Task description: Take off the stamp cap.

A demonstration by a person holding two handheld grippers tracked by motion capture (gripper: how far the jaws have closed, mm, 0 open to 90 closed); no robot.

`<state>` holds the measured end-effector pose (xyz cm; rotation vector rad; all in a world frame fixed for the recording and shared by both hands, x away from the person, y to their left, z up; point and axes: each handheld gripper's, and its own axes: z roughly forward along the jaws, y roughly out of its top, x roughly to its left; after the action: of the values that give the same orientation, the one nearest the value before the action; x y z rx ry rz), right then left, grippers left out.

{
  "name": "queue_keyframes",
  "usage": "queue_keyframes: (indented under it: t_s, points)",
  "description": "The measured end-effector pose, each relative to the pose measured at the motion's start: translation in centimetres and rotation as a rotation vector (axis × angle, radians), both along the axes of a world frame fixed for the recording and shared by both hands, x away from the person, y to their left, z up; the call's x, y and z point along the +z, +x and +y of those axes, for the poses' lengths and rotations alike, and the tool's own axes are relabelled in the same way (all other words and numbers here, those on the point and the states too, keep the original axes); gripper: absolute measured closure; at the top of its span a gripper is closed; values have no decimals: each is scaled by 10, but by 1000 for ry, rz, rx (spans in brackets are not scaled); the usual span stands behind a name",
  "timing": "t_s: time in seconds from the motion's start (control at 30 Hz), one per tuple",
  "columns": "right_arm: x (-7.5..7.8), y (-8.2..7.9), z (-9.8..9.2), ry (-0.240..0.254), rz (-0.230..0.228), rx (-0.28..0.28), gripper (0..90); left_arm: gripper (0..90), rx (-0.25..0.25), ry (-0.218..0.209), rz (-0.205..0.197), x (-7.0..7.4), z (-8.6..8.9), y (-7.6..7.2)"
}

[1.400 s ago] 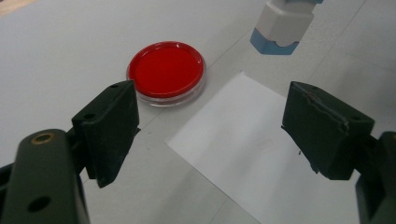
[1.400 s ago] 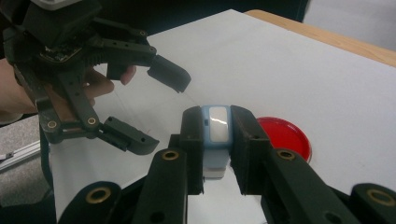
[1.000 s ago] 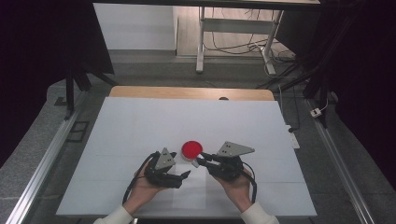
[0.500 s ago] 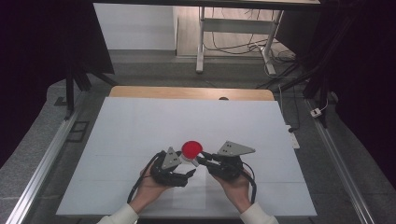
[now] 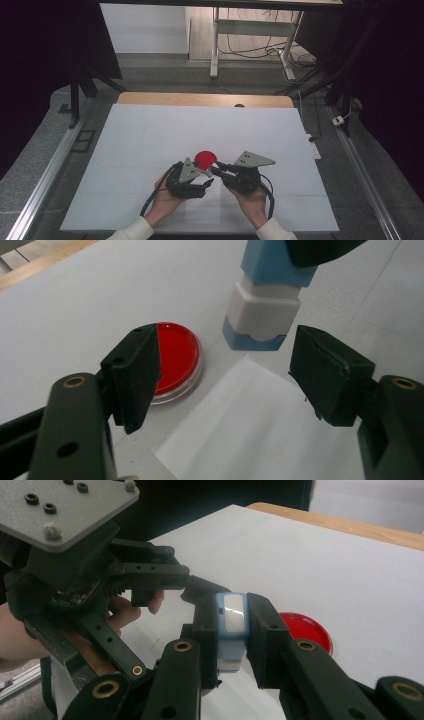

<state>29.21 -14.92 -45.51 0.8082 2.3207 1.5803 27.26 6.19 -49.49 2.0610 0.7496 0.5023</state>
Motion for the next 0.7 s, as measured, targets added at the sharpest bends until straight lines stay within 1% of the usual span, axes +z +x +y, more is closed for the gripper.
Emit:
queue_keyframes:
  t_s: [0.2, 0.3, 0.57, 0.7]
  points:
    - [-2, 1, -1, 7, 6, -9, 753, 338, -3, 12, -11, -1, -4, 0]
    - [-3, 2, -2, 11, 21, -13, 752, 380, -6, 14, -18, -1, -5, 0]
    - [-4, 2, -3, 24, 25, -21, 752, 480, -19, 27, -24, -3, -9, -1]
    - [-5, 3, -3, 29, 30, -25, 753, 514, -26, 46, -33, -4, -11, -2]
